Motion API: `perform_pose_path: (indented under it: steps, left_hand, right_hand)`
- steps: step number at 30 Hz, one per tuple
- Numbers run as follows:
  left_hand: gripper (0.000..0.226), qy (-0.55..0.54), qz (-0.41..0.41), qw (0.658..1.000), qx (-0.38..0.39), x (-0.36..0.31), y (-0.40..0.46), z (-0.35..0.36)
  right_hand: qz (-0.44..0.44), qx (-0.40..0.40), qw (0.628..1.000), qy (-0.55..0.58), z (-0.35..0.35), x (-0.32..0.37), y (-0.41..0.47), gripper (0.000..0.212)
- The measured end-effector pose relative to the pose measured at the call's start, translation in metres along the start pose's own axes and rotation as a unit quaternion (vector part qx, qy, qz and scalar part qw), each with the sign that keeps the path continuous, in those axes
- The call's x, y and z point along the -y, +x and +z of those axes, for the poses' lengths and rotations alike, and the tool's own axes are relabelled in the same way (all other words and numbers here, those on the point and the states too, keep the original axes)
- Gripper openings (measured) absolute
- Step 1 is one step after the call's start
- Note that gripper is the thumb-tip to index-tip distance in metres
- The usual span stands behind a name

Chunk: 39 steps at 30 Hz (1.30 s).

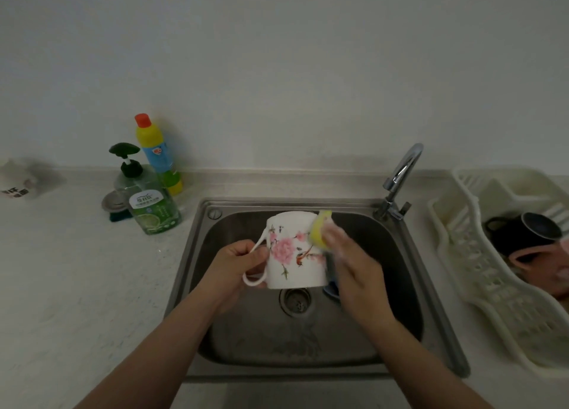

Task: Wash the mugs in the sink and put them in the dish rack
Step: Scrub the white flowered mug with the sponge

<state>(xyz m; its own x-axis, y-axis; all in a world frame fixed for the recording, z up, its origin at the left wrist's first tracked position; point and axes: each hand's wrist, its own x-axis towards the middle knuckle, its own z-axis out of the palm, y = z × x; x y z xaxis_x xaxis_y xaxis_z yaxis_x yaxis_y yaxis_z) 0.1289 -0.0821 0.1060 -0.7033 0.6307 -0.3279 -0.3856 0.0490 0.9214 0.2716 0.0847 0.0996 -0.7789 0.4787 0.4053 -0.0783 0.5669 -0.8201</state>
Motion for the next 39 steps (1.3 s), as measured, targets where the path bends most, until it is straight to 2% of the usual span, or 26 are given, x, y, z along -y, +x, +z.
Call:
perform_pose_path:
  steps: [2,5,7,10,11,13,14,16,18,20,24,25,26,29,31,33,34,35,37,39]
  left_hand:
    - [0.02,-0.028,-0.004,1.0,0.006,0.0,0.0,0.004]
    - [0.016,-0.096,-0.011,0.995,-0.002,-0.002,0.0,-0.001]
    - [0.02,-0.083,-0.016,0.996,0.007,-0.001,0.001,-0.003]
    - [0.024,-0.048,-0.023,0.998,0.029,0.0,0.001,0.001]
    - [0.024,-0.044,-0.019,0.998,0.03,-0.001,0.001,0.003]
    - [0.022,-0.039,-0.006,0.999,0.024,-0.003,0.004,0.002]
    - [0.021,-0.029,0.001,0.999,0.019,-0.004,0.004,0.002]
    - [0.023,0.017,0.016,1.0,0.002,-0.002,0.008,0.0]
    - [0.026,0.087,0.025,0.996,-0.012,0.002,0.01,0.001]
    - [0.023,0.11,0.031,0.993,-0.021,0.006,0.012,0.003]
    - [0.028,0.132,0.039,0.989,-0.049,0.007,0.018,-0.001]
    - [0.028,0.149,0.044,0.986,-0.053,0.008,0.019,-0.001]
    - [0.029,0.164,0.048,0.984,-0.056,0.008,0.02,0.0]
    - [0.026,0.172,0.045,0.982,-0.056,0.008,0.02,0.003]
    - [0.026,0.184,0.05,0.98,-0.06,0.007,0.02,0.0]
    - [0.028,0.195,0.061,0.977,-0.061,0.009,0.02,-0.005]
    - [0.028,0.196,0.065,0.976,-0.061,0.01,0.019,-0.005]
    - [0.027,0.193,0.065,0.977,-0.061,0.01,0.019,-0.005]
    - [0.027,0.169,0.056,0.982,-0.056,0.01,0.019,-0.004]
    - [0.028,0.139,0.045,0.988,-0.047,0.009,0.018,-0.006]
  right_hand:
    - [0.025,-0.028,0.999,0.035,0.0,0.008,0.004,0.039]
    - [0.034,0.003,0.998,0.046,0.001,0.014,-0.04,0.039]
    - [0.013,0.018,0.999,0.024,-0.002,0.015,-0.035,0.035]
    - [-0.071,-0.004,0.995,-0.073,-0.006,0.024,0.014,0.029]
    - [-0.078,-0.001,0.993,-0.085,-0.008,0.028,0.02,0.029]
    - [-0.036,0.028,0.998,-0.038,-0.007,0.029,0.008,0.03]
    - [-0.053,0.044,0.995,-0.067,-0.007,0.023,-0.009,0.033]
    - [-0.094,0.095,0.981,-0.142,-0.005,0.012,-0.024,0.04]
    - [-0.121,0.112,0.96,-0.224,0.002,0.011,0.002,0.048]
    - [-0.154,0.108,0.928,-0.322,0.01,0.011,0.024,0.07]
    - [-0.289,0.151,0.881,-0.343,0.004,-0.002,-0.009,0.055]
    - [-0.301,0.17,0.866,-0.361,0.002,-0.001,-0.009,0.061]
    - [-0.277,0.189,0.862,-0.38,0.004,0.0,0.002,0.069]
    - [-0.207,0.143,0.874,-0.415,0.013,0.01,0.039,0.072]
    - [-0.24,0.156,0.869,-0.404,0.015,0.011,0.025,0.065]
    - [-0.318,0.191,0.839,-0.397,0.014,0.007,-0.007,0.047]
    - [-0.336,0.197,0.83,-0.4,0.012,0.006,-0.008,0.046]
    - [-0.317,0.198,0.839,-0.396,0.012,0.005,0.0,0.053]
    - [-0.21,0.135,0.893,-0.374,0.016,0.001,0.029,0.071]
    - [-0.163,0.103,0.922,-0.337,0.016,0.005,0.033,0.069]
